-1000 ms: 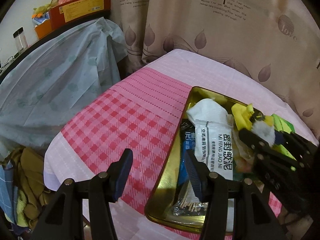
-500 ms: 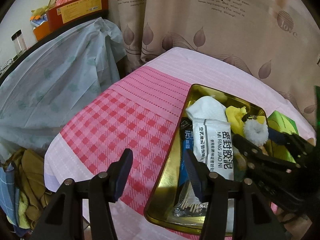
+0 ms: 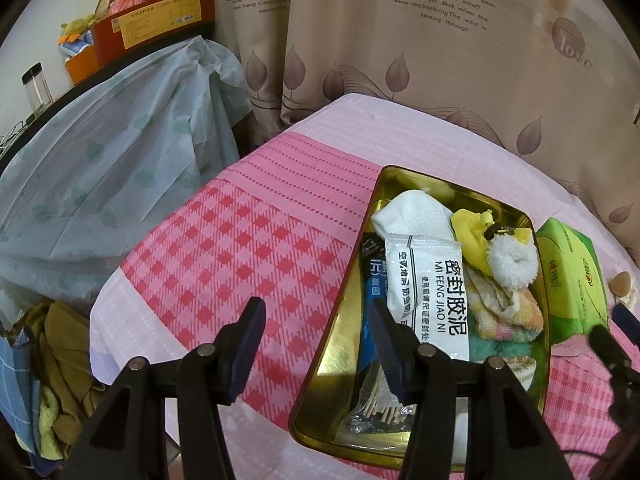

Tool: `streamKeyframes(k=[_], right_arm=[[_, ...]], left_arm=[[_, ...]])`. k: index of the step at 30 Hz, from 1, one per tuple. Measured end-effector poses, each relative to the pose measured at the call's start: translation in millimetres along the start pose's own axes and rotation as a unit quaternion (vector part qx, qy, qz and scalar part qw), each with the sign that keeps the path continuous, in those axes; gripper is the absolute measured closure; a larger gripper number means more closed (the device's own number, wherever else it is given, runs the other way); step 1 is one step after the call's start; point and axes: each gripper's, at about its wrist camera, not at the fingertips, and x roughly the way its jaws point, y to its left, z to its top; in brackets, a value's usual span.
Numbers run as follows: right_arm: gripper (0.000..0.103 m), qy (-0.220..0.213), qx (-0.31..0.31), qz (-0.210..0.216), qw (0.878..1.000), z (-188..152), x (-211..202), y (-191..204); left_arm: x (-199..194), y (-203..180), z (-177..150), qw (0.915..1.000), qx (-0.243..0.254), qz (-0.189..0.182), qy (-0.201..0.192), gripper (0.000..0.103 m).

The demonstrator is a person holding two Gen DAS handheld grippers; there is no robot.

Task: Organize soft objects
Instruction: 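Open the right tool to release the sponge into the tin, then grasp the cream cloth scrunchie with the right tool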

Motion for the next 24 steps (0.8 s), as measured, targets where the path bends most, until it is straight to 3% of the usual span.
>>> streamKeyframes(k=[6, 13, 17, 24], right_arm=[[0.031, 0.011, 0.062, -0.076, 0.995, -31, -22, -89], [0.031, 0.026, 0.152, -0.162, 0.975, -57, -30, -196], [0.02, 0.032, 0.181, -0.19, 0.965, -58, -20, -234], [0.017, 0.052, 0.178, -0.207, 0.961, -45, 16, -262]], left_arm=[[0, -1, -2, 1.0, 0.005, 0.005, -0.001, 0.049], [0, -7, -5, 0.9997, 0.021, 0.009, -0.007, 0.049], [-1, -11, -5, 0.9995, 0.029, 0.009, -0.012, 0.049], [0, -19, -6, 0.9986, 0.049, 0.01, -0.02, 0.049]])
